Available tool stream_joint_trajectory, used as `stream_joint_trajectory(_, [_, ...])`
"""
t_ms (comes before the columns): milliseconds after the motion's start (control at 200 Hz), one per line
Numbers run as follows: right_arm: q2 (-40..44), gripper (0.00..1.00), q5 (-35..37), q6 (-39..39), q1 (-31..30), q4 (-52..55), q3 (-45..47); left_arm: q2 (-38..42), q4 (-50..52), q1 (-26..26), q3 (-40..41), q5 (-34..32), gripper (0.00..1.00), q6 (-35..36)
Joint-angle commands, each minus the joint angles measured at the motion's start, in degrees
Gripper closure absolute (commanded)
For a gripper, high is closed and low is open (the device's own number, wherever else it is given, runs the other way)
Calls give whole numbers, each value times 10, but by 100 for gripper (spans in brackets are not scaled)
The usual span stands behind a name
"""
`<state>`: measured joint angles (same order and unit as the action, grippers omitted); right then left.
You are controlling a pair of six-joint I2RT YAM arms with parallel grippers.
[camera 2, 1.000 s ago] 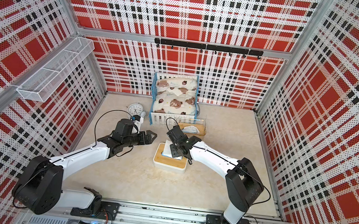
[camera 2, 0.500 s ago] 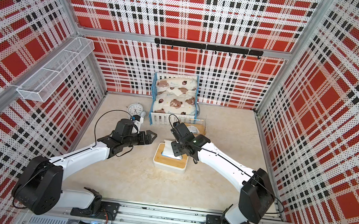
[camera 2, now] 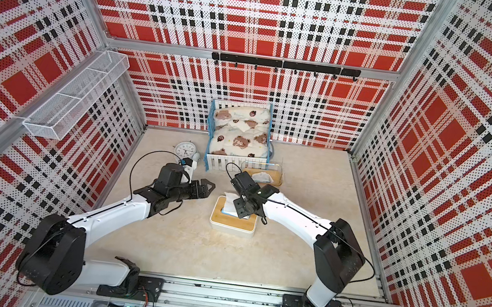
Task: Put the tissue paper into the tissue box
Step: Pull the paper towel from the tissue box, then adjust the tissue box at the center of the board.
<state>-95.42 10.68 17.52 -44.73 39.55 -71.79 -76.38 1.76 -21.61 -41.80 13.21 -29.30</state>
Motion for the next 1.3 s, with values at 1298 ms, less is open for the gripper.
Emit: stream_joint_trajectory(1298, [66, 35, -397, 100, 226, -250, 187, -125, -183, -74, 34, 78, 12, -107])
